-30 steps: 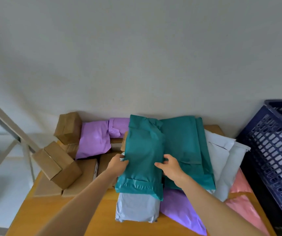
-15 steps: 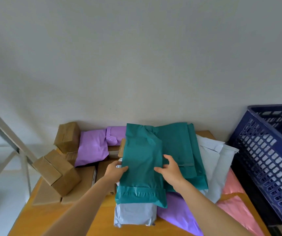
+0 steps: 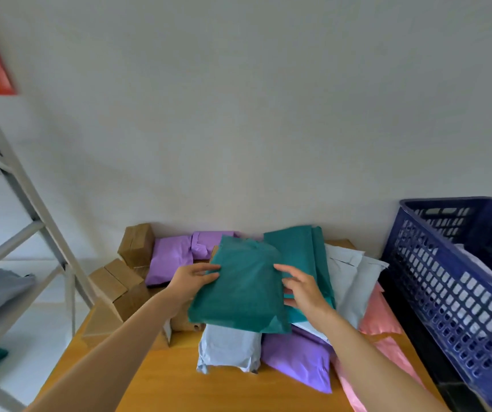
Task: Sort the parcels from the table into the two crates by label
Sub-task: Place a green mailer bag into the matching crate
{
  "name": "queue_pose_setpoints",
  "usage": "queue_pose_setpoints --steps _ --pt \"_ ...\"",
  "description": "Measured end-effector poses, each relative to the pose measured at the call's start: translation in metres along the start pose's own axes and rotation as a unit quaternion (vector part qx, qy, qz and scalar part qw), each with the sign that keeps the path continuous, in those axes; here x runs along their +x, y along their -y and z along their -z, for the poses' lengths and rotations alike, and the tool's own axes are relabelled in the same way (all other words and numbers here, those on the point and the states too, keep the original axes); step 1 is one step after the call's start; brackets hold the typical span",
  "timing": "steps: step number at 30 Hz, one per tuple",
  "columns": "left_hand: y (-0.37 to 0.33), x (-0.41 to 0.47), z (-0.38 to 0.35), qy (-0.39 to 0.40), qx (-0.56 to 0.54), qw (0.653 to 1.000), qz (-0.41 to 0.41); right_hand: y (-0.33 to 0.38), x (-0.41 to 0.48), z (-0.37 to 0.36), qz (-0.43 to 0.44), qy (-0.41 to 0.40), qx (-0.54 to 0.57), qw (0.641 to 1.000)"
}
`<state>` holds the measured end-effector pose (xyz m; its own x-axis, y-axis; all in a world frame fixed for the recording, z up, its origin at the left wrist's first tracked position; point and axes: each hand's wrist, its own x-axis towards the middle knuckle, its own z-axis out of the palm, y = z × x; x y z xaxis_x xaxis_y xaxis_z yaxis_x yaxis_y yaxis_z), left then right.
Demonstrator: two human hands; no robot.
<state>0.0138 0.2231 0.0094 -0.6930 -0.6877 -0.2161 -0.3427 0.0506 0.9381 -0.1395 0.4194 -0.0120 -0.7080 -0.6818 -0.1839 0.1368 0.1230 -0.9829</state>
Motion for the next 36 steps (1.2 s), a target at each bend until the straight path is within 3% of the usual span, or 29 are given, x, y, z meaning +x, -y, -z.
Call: queue_pose_setpoints --steps 3,8,13,17,22,25,36 --pt "-0.012 -0.016 0.008 -0.024 -0.002 1.0 0.0 0.005 -0.014 0.006 0.033 0.022 -0.007 0.999" --pt "-0.039 -0.044 0.018 -0.018 -0.107 0.994 0.029 0.024 -0.038 0.001 0.148 -0.033 -0.103 0.983" --pt "-0.065 -0.063 0.036 -0.009 -0.119 0.993 0.005 0.043 -0.045 -0.013 0.212 -0.072 -0.171 0.96" --pt "-0.082 -0.073 0.052 0.014 -0.064 0.996 -0.06 0.061 -0.046 -0.029 0.228 -0.107 -0.172 0.952" --pt "-0.087 -0.074 0.063 -0.035 -0.029 0.993 -0.11 0.074 -0.052 -0.049 0.229 -0.1 -0.085 0.965" --pt "-0.09 -0.074 0.063 -0.057 -0.032 0.991 -0.117 0.076 -0.057 -0.057 0.216 -0.094 -0.018 0.972" --pt "-0.09 -0.066 0.052 -0.032 -0.08 0.993 -0.08 0.083 -0.065 -0.068 0.182 -0.173 0.008 0.968"
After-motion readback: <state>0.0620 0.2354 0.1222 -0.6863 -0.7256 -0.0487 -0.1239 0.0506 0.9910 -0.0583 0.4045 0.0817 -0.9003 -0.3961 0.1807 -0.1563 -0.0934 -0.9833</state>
